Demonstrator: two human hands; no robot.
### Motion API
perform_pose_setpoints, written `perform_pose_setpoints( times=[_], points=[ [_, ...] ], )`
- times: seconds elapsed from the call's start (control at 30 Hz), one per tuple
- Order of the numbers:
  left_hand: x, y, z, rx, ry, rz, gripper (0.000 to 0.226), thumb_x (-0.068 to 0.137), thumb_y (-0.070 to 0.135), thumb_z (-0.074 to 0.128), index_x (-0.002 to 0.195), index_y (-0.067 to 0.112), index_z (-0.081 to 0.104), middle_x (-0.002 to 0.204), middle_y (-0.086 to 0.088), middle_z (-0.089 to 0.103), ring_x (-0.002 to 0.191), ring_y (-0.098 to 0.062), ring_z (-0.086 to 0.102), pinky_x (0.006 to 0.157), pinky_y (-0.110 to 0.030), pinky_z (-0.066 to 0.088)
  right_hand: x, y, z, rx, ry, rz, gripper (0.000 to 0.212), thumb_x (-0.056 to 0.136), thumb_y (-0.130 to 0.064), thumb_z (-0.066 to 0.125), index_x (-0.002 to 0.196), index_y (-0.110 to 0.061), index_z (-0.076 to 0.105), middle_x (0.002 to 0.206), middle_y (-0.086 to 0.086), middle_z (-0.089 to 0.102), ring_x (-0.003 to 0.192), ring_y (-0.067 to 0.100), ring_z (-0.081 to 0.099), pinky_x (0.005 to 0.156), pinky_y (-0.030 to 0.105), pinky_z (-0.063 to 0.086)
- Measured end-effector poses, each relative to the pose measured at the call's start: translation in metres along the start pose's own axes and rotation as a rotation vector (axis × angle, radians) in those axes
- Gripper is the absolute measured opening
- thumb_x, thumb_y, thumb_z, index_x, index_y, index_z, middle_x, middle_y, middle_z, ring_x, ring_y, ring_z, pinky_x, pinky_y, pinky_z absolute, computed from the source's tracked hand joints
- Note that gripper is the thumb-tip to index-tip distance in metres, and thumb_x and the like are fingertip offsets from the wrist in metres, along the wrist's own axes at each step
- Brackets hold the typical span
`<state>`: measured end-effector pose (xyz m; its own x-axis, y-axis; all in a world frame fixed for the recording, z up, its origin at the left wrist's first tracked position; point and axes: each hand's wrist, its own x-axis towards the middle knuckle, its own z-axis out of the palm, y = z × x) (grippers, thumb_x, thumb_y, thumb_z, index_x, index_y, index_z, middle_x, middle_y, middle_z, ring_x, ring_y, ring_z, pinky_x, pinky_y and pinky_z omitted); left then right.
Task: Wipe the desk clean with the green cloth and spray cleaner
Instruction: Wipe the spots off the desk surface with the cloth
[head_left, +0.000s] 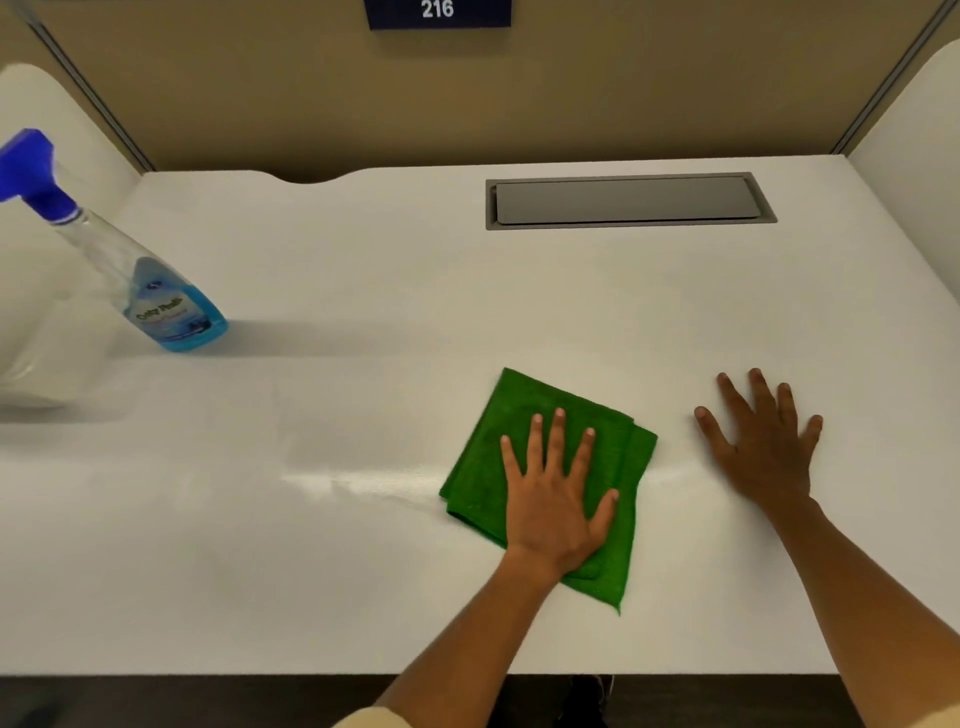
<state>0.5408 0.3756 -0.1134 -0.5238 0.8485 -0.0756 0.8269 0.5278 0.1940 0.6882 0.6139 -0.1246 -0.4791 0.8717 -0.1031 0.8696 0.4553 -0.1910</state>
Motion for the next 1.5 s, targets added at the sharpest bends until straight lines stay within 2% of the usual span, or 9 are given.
perform_pose_setpoints(
  times=[0.23, 0.6, 0.8, 0.97, 1.2, 1.5],
  points=[
    [0.007, -0.020, -0.003, -0.030, 0.001, 0.026, 0.071, 0.091, 0.070, 0.021, 0.153, 0.037, 0.013, 0.164, -0.003, -0.001, 0.151, -0.027, -0.005, 0.115, -0.063, 0.002, -0.002, 0.001, 0.000, -0.009, 0.017, 0.005, 0.073, 0.084, -0.081, 0.013, 0.150, -0.049, 0.018, 0.163, -0.008, 0.011, 0.151, 0.023, 0.004, 0.117, 0.061, 0.003],
    [0.025, -0.210, -0.039, 0.036, 0.071, -0.294, 0.071, 0.088, 0.071, 0.014, 0.153, 0.040, 0.012, 0.164, 0.000, 0.006, 0.151, -0.027, 0.005, 0.116, -0.065, 0.007, -0.003, -0.004, -0.004, 0.011, 0.015, 0.006, 0.074, 0.084, -0.079, 0.016, 0.150, -0.047, 0.019, 0.163, -0.008, 0.011, 0.151, 0.022, 0.003, 0.117, 0.061, 0.002],
    [-0.017, -0.265, -0.047, 0.041, 0.089, -0.385, 0.074, 0.087, 0.071, 0.008, 0.154, 0.039, 0.007, 0.164, 0.000, 0.003, 0.151, -0.027, 0.003, 0.116, -0.064, 0.007, -0.004, -0.006, -0.005, 0.031, 0.014, 0.011, 0.074, 0.083, -0.080, 0.017, 0.150, -0.048, 0.019, 0.163, -0.009, 0.011, 0.151, 0.022, 0.003, 0.118, 0.060, 0.000],
    [-0.052, -0.261, -0.041, 0.043, 0.102, -0.383, 0.074, 0.089, 0.070, 0.011, 0.154, 0.035, 0.010, 0.164, -0.002, 0.005, 0.151, -0.028, 0.005, 0.115, -0.065, 0.009, -0.003, -0.005, -0.004, 0.006, 0.016, 0.020, 0.074, 0.084, -0.080, 0.018, 0.150, -0.048, 0.019, 0.163, -0.010, 0.011, 0.151, 0.022, 0.003, 0.117, 0.061, 0.002],
    [-0.062, -0.225, -0.036, 0.061, 0.085, -0.349, 0.075, 0.089, 0.070, 0.007, 0.154, 0.033, 0.013, 0.164, -0.004, 0.006, 0.151, -0.030, 0.005, 0.115, -0.067, 0.011, -0.003, -0.005, -0.004, -0.006, 0.013, 0.018, 0.077, 0.082, -0.082, 0.011, 0.151, -0.047, 0.017, 0.164, -0.009, 0.009, 0.151, 0.023, 0.002, 0.117, 0.061, 0.001],
    [-0.039, -0.125, -0.020, 0.054, 0.051, -0.175, 0.070, 0.093, 0.067, 0.020, 0.154, 0.034, 0.014, 0.164, -0.006, 0.004, 0.151, -0.031, 0.001, 0.115, -0.066, 0.010, -0.003, -0.008, -0.005, -0.006, 0.018, 0.021, 0.077, 0.083, -0.081, 0.011, 0.151, -0.046, 0.018, 0.164, -0.008, 0.010, 0.151, 0.023, 0.003, 0.117, 0.062, 0.002]
  ],
)
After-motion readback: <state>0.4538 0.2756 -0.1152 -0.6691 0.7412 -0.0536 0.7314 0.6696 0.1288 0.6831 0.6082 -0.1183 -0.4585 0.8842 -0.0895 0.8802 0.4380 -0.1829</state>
